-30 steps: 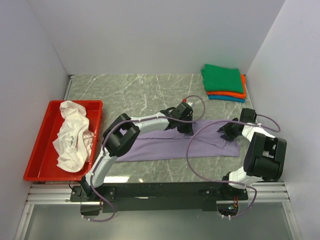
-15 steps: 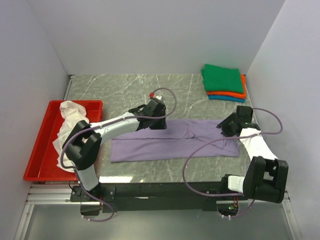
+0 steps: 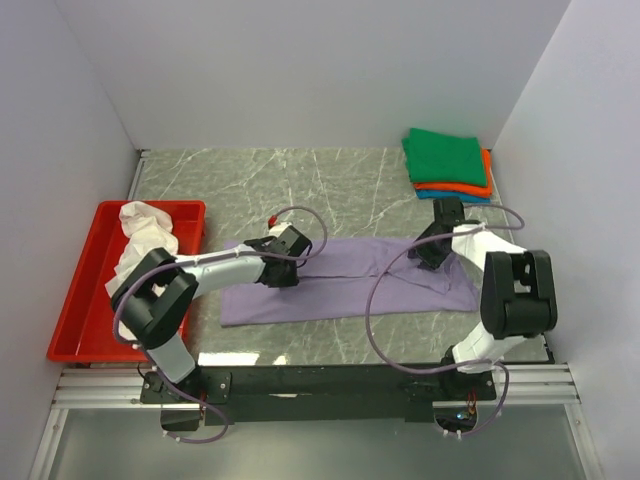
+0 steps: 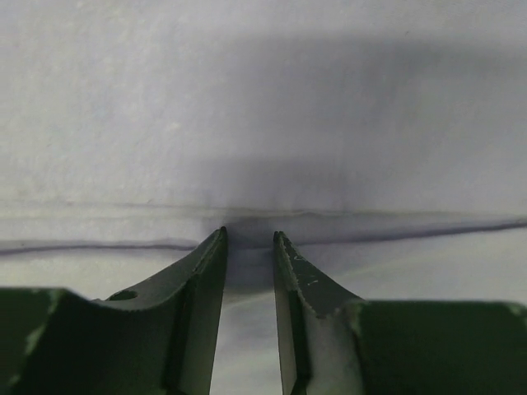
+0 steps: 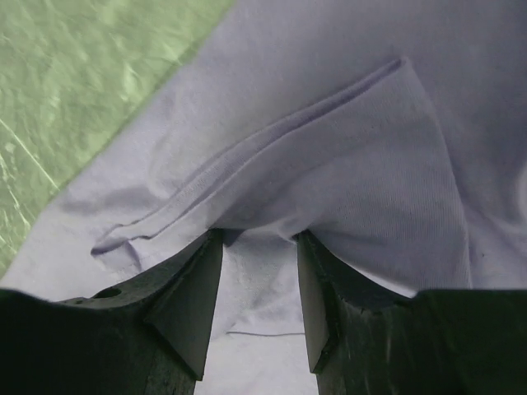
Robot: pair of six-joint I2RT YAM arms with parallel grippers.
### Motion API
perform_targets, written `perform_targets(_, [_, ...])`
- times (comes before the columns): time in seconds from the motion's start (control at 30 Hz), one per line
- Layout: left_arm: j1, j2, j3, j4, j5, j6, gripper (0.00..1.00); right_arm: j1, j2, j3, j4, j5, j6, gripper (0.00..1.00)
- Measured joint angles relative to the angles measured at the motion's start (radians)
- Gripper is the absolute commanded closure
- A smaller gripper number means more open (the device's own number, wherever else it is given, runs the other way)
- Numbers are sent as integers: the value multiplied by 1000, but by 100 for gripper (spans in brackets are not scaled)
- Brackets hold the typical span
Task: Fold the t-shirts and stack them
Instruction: Fold the tshirt
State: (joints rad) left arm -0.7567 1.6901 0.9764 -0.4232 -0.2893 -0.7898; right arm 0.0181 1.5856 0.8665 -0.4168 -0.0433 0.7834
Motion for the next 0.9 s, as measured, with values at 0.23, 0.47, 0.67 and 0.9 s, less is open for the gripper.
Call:
perform_targets(0.23, [-16, -97, -111, 18, -19, -61, 67, 71, 149, 173, -57, 35, -47, 53])
perform_targets(0.47, [-135, -225, -241, 17, -21, -209, 68, 211, 364, 474, -170, 82, -93, 53])
perform_targets(0.67, [-310, -261, -290, 72, 15, -409, 68, 339, 586, 826, -299, 90, -142, 54])
perform_targets(0.9, [-455, -169, -224, 135, 64, -541, 67, 454, 819, 1216, -413, 32, -245, 53])
